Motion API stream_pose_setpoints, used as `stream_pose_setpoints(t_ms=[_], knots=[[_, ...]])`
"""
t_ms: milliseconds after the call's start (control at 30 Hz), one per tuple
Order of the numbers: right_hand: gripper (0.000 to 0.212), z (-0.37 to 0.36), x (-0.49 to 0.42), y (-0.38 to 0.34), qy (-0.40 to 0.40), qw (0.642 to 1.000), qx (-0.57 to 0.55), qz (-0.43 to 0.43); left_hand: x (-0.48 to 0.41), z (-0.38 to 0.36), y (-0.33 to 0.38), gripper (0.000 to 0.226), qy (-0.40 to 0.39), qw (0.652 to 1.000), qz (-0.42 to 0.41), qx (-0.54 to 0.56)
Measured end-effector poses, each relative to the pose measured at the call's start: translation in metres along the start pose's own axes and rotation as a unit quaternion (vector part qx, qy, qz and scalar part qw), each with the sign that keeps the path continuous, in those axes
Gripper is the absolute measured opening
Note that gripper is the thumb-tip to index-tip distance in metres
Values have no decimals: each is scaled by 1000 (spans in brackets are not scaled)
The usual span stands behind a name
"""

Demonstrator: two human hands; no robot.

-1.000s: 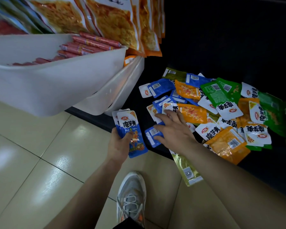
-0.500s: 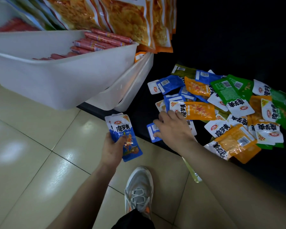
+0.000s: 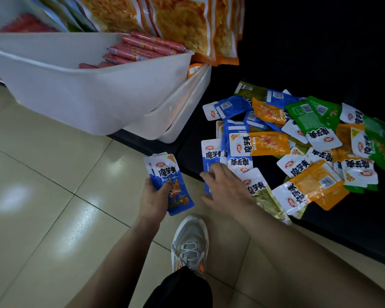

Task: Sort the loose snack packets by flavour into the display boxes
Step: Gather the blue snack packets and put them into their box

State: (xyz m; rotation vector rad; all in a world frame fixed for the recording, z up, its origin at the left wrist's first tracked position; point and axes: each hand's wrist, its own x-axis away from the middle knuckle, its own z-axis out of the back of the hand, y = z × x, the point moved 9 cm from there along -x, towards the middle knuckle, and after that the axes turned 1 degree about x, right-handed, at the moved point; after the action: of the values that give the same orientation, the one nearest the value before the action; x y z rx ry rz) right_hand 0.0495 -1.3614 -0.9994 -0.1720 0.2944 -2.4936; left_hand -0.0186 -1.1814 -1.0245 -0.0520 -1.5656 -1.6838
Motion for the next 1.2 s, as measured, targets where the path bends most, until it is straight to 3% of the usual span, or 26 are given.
stream_pose_setpoints(t_ms=[133,400,533,667,833,967,1067,1200], knots=[[39,5,-1,13,11,999,-35,-17,-1,-3,-2,21,-2,1000,3,0],[61,4,9,44,37,995,-15,-91,2,-11,1,21,-18,1000,-6,6],[60,7,11,53,55,990,13,-132,6,-17,1,20,-32,999,-8,10],[53,9,7,40,45,994,-25,-99,8,-21,5,20,-36,999,-14,6],[60,16,10,35,68,995,-18,-75,8,-22,5,18,-35,999,-8,12],[43,26,6,37,124,989,0,-78,10,-27,5,16,-46,999,-10,10],[28,42,5,53,147,971,-126,-142,9,-31,6,16,-49,999,-6,17],[13,28,16,69,76,857,-447,-245,7,-45,9,19,-59,997,17,45]])
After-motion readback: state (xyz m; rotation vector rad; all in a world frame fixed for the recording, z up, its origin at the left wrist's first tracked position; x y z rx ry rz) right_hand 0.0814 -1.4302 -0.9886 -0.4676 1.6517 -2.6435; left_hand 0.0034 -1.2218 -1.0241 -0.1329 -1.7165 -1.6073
